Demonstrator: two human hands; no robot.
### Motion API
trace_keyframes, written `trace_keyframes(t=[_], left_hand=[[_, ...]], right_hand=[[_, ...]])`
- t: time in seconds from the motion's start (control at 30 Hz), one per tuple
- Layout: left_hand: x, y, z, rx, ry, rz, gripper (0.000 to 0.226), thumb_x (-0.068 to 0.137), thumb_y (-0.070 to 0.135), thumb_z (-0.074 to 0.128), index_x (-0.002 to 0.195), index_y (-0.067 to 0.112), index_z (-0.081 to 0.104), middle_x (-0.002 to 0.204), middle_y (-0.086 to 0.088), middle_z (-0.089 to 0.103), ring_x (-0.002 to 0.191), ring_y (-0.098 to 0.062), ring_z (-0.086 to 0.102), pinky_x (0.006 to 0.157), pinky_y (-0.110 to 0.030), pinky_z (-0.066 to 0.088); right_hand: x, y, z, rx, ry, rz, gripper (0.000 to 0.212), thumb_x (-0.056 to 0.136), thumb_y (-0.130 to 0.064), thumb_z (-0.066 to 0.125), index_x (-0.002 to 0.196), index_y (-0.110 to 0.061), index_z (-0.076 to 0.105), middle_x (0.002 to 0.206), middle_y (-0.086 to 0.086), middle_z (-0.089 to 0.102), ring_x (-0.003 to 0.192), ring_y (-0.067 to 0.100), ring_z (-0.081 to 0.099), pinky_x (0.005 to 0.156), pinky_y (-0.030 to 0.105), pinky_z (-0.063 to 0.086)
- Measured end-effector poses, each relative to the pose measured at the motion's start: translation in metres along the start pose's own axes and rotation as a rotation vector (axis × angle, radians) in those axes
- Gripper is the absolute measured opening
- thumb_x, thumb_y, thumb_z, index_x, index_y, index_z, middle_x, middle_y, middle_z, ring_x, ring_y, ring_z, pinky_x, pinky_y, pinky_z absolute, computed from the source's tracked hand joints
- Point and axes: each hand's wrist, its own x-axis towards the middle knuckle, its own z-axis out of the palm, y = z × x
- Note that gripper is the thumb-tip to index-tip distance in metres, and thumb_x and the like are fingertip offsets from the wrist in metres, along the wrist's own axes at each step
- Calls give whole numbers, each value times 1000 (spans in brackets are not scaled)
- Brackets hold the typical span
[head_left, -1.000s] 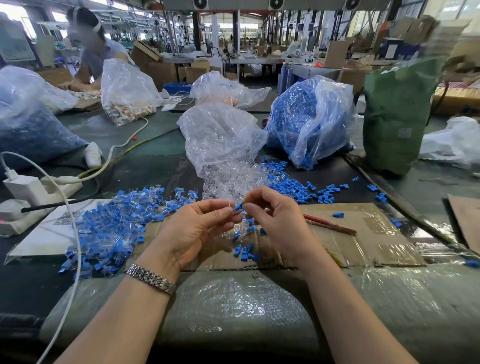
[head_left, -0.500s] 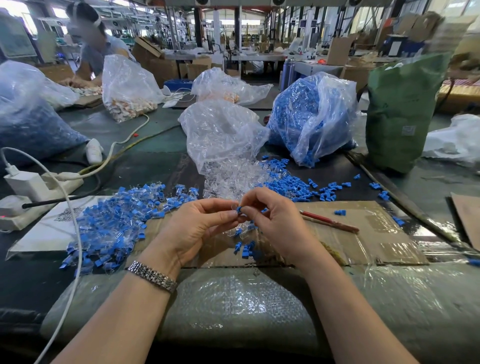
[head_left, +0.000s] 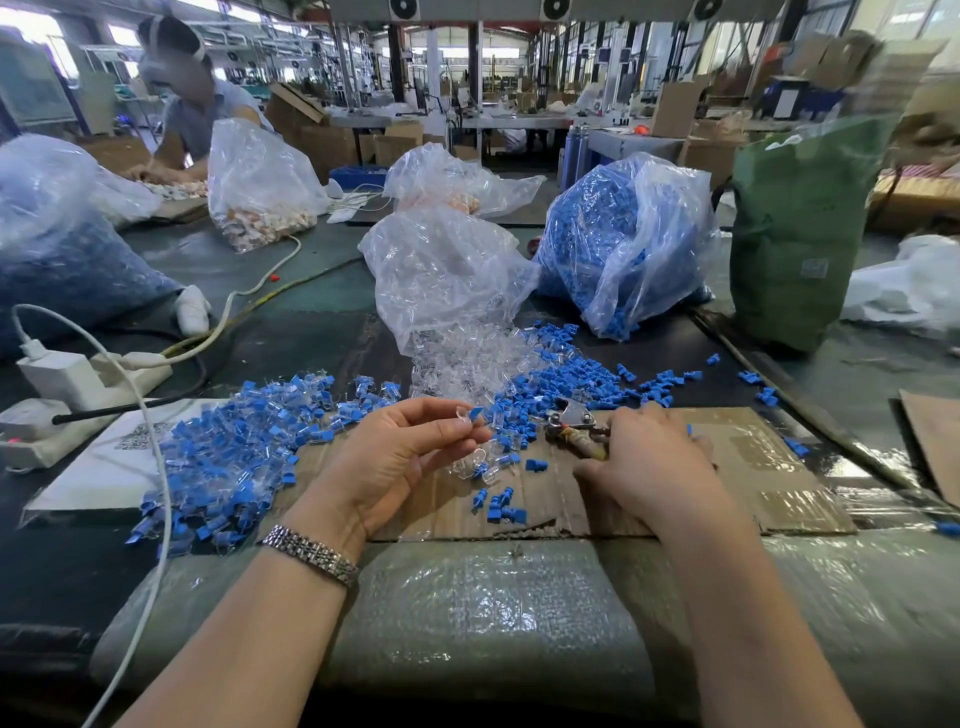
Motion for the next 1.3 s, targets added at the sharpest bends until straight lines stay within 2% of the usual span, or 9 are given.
trace_keyframes(t=[0.13, 0.23, 0.33, 0.4, 0.5, 0.63, 0.8, 1.13, 1.3], left_hand=[[-1, 1, 2, -6, 8, 9, 18, 76, -4, 75, 93, 0, 79, 108, -30, 72, 100, -36, 74, 74, -26, 62], [-2, 1, 3, -39, 33, 39, 17, 76, -5, 74, 92, 0, 79, 107, -30, 72, 98, -34, 74, 74, -26, 61], [-2, 3, 3, -51, 48, 71, 18, 76, -4, 75, 92, 2, 80, 109, -28, 72, 99, -33, 74, 76, -28, 62], [-2, 4, 2, -28, 49, 80, 18, 76, -1, 76, 92, 5, 81, 111, -24, 73, 100, -30, 74, 78, -31, 63], [-2, 4, 1, -29, 49, 93, 18, 76, 1, 76, 91, 9, 82, 112, -20, 75, 104, -28, 73, 84, -33, 62], [-3, 4, 3, 2, 39, 130, 18, 74, 4, 77, 87, 14, 82, 108, -16, 76, 101, -23, 74, 84, -31, 61], [0, 2, 4, -3, 34, 172, 20, 72, 2, 77, 88, 12, 82, 98, -11, 77, 94, -20, 73, 84, -29, 61], [2, 0, 5, -22, 20, 206, 20, 77, -1, 72, 92, 8, 80, 107, -18, 75, 102, -27, 72, 99, -37, 57], [-3, 0, 10, 43, 23, 231, 18, 73, 4, 75, 88, 11, 81, 105, -16, 76, 101, -24, 72, 96, -35, 58]], right_hand=[[0, 0, -5, -101, -3, -86, 39, 93, -44, 59, 120, -15, 57, 127, 11, 51, 122, 31, 46, 103, 47, 39], [0, -4, -9, -88, -29, -107, 30, 94, -40, 55, 109, -14, 56, 117, 12, 53, 100, 27, 46, 88, 39, 41], [-1, -3, -16, 179, -63, -115, 22, 94, -33, 54, 85, -13, 55, 88, 6, 59, 71, 20, 53, 59, 31, 40], [-6, -6, -21, 413, -68, -119, 26, 96, -28, 57, 73, -15, 55, 65, 2, 59, 57, 22, 57, 51, 28, 41], [-15, -16, -30, 638, -269, -174, 24, 100, -21, 58, 79, -9, 59, 68, 7, 65, 65, 26, 70, 67, 38, 60], [-23, -31, -39, 672, -516, -279, 23, 102, -21, 56, 98, 1, 63, 85, 14, 75, 77, 24, 76, 84, 47, 61], [-27, -44, -44, 666, -529, -345, 25, 102, -20, 56, 106, 4, 61, 85, 13, 72, 75, 24, 74, 82, 47, 62], [-27, -46, -38, 689, -525, -371, 21, 103, -24, 55, 91, -7, 59, 88, 16, 73, 89, 34, 74, 86, 53, 60], [-28, -47, -37, 708, -524, -368, 30, 103, -34, 54, 91, -8, 64, 74, 4, 71, 73, 23, 73, 81, 46, 62]])
